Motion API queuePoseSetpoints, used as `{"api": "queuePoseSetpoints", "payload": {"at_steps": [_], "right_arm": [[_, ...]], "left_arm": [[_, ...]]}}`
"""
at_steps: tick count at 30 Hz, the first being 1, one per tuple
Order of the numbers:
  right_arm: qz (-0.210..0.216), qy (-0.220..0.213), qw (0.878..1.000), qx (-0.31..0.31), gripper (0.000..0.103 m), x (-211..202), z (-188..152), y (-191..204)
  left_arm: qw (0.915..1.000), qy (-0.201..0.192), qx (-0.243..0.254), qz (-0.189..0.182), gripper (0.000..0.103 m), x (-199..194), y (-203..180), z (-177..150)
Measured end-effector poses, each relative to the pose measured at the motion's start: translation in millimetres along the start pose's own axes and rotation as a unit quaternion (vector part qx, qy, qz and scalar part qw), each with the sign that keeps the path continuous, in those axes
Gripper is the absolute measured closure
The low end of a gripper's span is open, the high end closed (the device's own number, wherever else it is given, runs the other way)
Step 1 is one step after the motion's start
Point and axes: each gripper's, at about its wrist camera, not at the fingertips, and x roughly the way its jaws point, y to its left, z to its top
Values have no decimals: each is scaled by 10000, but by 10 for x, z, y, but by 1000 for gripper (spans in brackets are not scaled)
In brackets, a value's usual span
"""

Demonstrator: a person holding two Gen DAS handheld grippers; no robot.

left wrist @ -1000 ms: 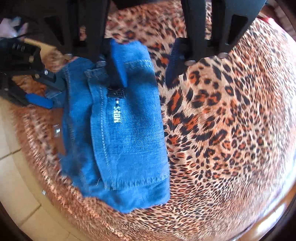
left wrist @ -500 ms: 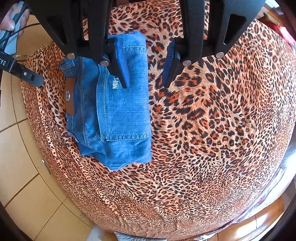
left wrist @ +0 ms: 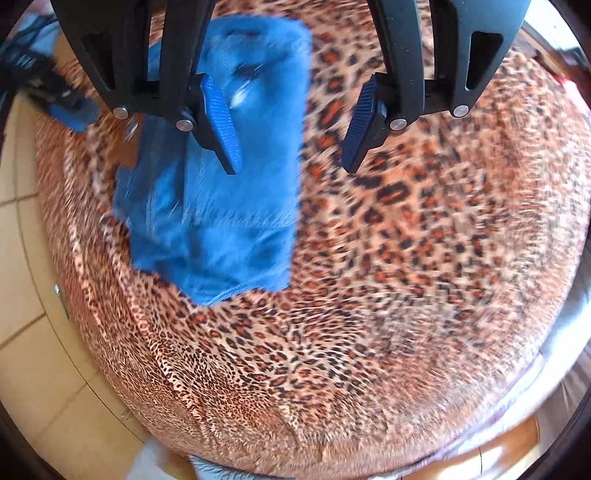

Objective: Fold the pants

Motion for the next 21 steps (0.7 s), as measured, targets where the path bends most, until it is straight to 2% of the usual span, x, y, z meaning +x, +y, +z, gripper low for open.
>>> {"api": "queuePoseSetpoints", "payload": {"at_steps": [3,6,8,10,11,13,16,19,21], "right_arm": [[-60,-51,10000,-17,7,134,213,5],[21,-294,9995,-68,7,260,438,57],[25,-471,9985,-262,10,358,566,128],[-189,-463,9975,-496,14,503,657,189],[-383,-267,9973,-571,15,661,716,194],[-538,169,9972,-484,13,903,781,129],[-335,-7,9981,-518,12,679,751,162],[-34,62,9987,-501,9,467,599,78],[162,116,9993,-331,8,390,452,-44]], "left_arm": [[9999,144,16,51,46,157,-194,184],[9986,49,68,521,46,344,-370,353],[9970,181,62,746,44,580,-435,449],[9949,348,148,932,40,751,-457,482],[9949,313,188,939,40,744,-447,481],[9952,400,266,857,41,666,-443,504],[9984,400,44,392,43,390,-223,417],[9986,458,-248,-81,36,225,65,188],[9965,591,-463,-379,34,213,234,-49]]}}
